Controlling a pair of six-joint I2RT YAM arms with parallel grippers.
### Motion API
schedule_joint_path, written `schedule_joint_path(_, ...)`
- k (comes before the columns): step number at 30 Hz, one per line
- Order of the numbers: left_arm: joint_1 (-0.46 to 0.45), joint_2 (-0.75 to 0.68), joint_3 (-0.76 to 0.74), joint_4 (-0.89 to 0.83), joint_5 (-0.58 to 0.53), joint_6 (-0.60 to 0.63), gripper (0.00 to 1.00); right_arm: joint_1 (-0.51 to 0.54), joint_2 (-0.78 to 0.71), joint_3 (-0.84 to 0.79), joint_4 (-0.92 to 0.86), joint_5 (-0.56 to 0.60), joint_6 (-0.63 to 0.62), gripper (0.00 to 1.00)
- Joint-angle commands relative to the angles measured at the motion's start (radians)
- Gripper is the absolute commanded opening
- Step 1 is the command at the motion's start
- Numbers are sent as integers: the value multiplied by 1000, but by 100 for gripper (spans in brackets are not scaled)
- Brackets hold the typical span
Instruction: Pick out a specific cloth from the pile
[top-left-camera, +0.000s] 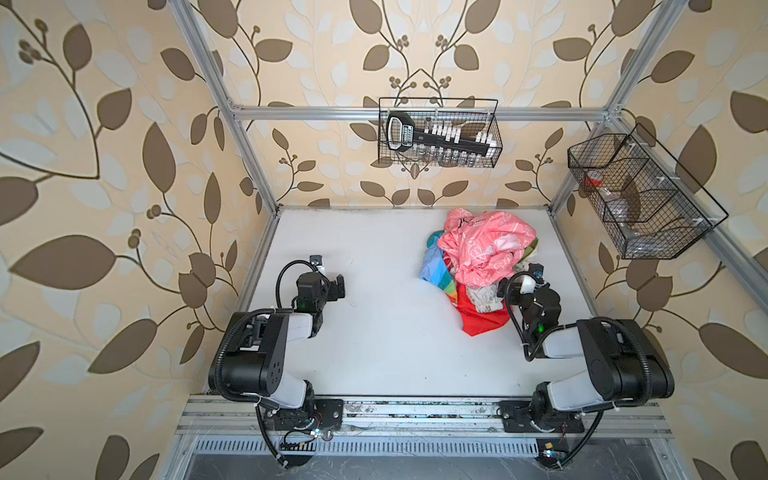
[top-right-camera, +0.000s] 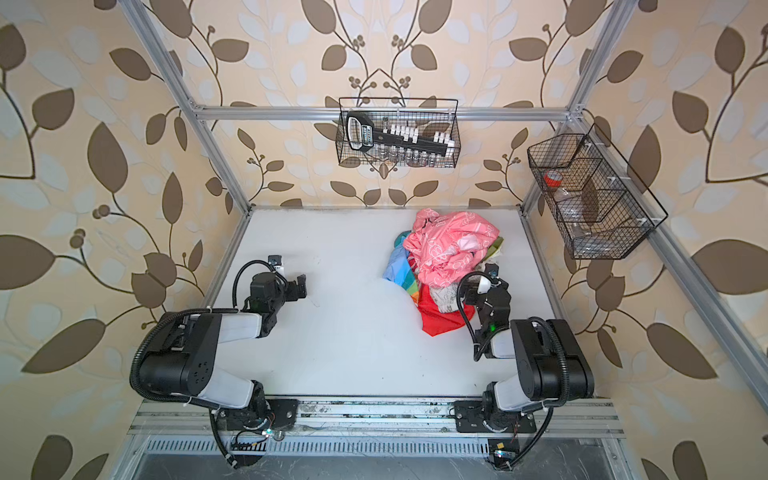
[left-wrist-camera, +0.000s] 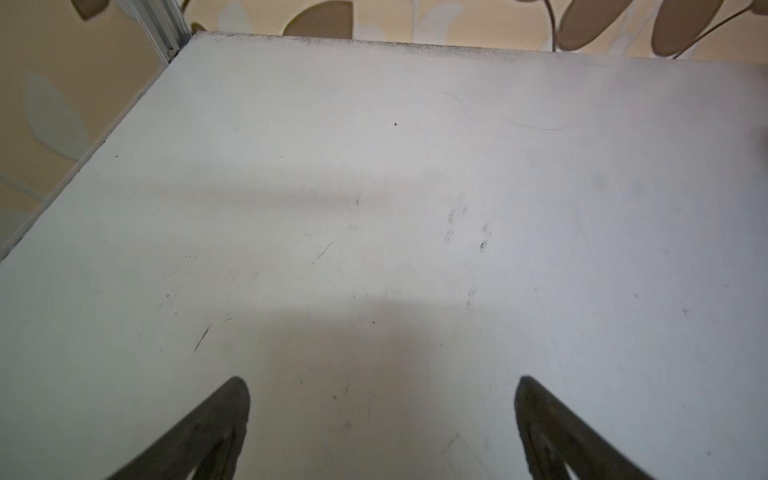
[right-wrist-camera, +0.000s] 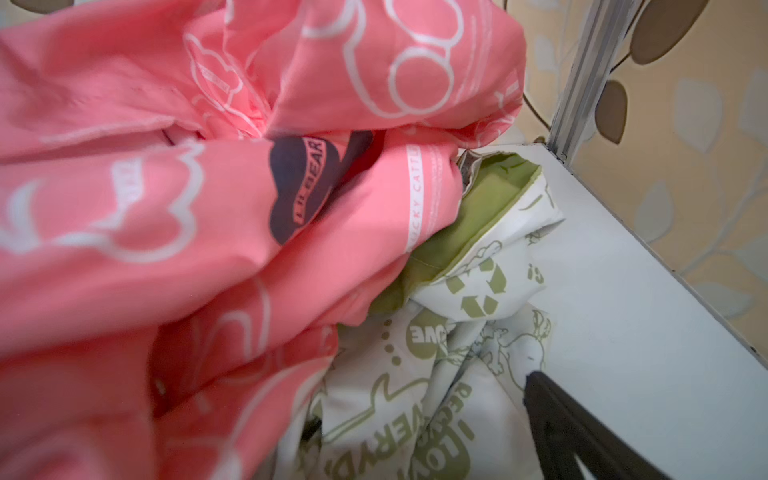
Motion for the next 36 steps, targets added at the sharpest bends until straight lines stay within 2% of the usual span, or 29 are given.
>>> schedule_joint_path(1, 6, 0, -3, 33, 7, -7, 99, 1, 1, 21, 13, -20, 1, 100)
schedule_joint_path(33, 6, 2, 0, 28, 6, -7, 99, -4, 1, 21, 11, -31, 0, 100)
schedule_joint_path(36, 6, -4, -5, 33, 6, -7, 99, 22, -22, 24, 4, -23, -32, 100)
